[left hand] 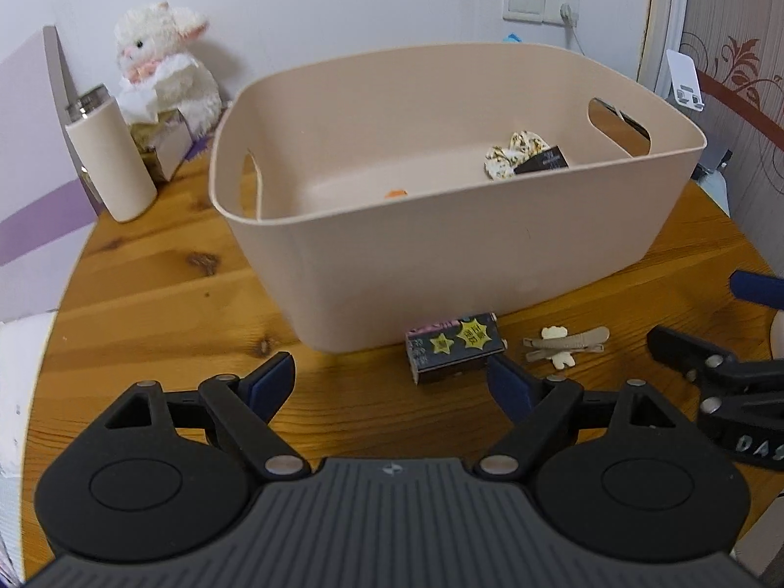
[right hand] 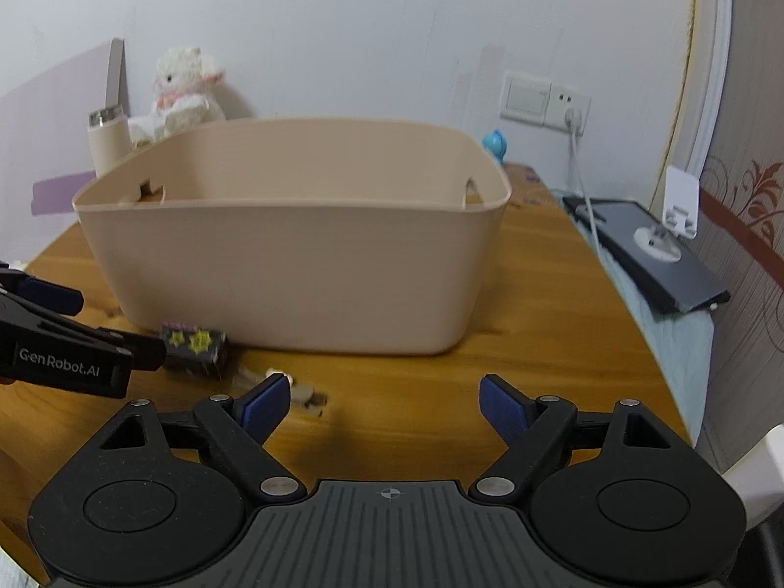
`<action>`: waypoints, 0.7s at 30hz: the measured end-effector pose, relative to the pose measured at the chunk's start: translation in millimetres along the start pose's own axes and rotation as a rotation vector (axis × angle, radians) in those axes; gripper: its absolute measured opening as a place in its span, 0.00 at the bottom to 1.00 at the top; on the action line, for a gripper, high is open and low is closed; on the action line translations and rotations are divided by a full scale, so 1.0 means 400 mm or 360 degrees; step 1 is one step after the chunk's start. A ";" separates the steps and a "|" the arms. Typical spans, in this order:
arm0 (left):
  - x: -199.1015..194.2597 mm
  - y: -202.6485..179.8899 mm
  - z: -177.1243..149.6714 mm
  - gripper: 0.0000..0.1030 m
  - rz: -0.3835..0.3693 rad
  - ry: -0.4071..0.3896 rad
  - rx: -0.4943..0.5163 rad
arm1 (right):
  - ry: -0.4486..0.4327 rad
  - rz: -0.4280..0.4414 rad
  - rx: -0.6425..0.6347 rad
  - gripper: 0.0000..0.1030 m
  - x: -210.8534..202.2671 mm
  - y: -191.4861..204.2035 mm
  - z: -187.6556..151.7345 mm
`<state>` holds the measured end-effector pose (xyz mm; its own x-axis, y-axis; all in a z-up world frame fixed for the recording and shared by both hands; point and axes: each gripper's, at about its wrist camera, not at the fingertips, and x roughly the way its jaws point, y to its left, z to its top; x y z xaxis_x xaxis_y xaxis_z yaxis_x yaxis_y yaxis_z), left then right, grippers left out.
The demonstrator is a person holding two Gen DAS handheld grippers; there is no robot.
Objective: Organize objects
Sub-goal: 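Grasp the dark star-printed box with the left tool while the right tool grasps the hair clips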
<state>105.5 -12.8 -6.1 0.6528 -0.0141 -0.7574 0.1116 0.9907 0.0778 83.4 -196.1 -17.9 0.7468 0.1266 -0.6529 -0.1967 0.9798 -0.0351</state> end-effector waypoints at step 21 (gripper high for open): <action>0.137 0.015 -0.004 0.91 -0.0003 0.0018 -0.0258 | 0.0108 0.0093 -0.0007 0.93 0.115 0.055 -0.026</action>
<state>140.7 -7.6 -48.3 0.6440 -0.0154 -0.7649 -0.0103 0.9995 -0.0289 106.9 -170.4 -56.6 0.6894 0.1729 -0.7035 -0.2419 0.9703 0.0014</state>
